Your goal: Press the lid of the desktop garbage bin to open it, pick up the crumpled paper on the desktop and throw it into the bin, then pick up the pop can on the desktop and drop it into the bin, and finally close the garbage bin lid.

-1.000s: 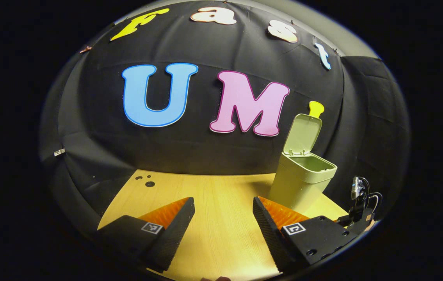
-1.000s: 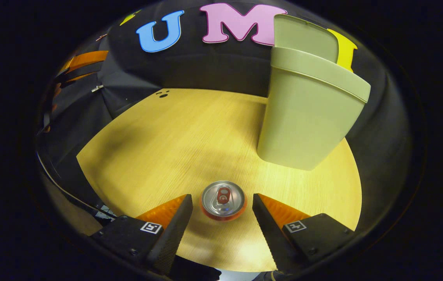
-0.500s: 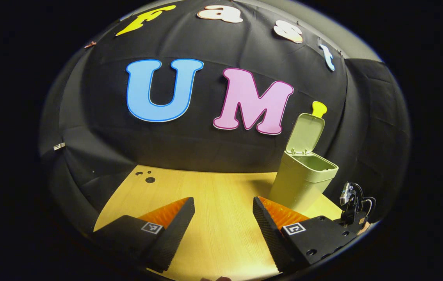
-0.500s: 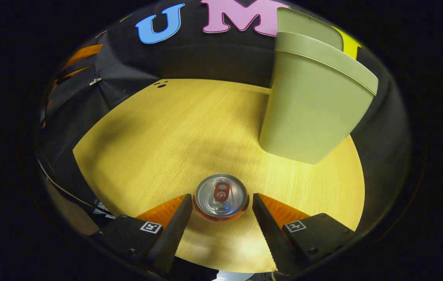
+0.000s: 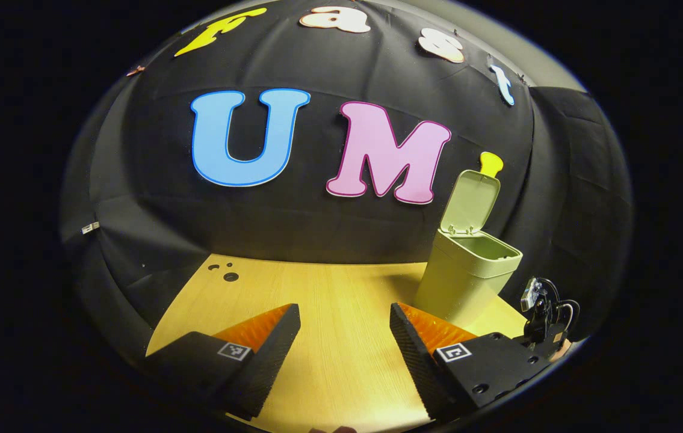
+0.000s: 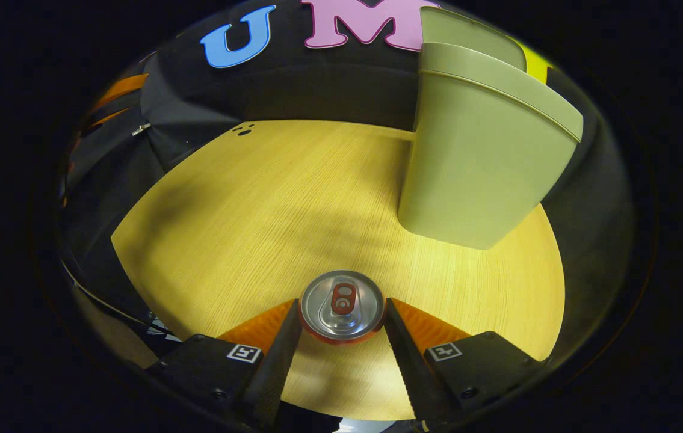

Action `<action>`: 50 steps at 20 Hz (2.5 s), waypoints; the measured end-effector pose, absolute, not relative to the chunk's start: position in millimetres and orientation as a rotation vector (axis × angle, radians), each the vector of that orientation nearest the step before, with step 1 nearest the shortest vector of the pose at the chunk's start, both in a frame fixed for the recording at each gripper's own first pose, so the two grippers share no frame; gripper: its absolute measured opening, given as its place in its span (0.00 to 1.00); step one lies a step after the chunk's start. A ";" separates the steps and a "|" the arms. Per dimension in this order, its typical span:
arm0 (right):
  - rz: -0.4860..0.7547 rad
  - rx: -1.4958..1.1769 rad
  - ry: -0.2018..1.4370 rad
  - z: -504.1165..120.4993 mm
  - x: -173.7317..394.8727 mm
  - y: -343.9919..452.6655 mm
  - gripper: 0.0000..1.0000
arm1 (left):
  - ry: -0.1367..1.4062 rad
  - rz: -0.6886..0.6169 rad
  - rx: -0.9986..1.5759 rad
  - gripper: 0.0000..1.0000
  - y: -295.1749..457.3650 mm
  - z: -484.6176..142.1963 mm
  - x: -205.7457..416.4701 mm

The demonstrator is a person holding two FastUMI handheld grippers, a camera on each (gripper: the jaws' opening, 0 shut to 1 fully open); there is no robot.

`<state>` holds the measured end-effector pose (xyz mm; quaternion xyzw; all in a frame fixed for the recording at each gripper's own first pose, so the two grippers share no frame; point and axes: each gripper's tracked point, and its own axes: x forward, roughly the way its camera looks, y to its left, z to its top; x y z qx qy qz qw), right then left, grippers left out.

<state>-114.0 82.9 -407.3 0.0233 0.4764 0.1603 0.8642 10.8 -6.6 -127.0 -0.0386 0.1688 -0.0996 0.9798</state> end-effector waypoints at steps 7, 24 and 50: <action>0.332 0.076 0.946 -387.4 -109.9 82.2 0.84 | 0.345 -0.202 -0.075 0.96 -7.9 -129.6 10.6; 0.278 0.161 0.564 -201.7 -25.0 49.3 0.84 | 0.351 -0.245 -0.055 0.96 -27.6 -128.9 10.6; 0.073 0.045 0.479 -187.9 150.0 -66.0 0.83 | 0.356 -0.220 -0.068 0.95 -26.1 -129.7 14.5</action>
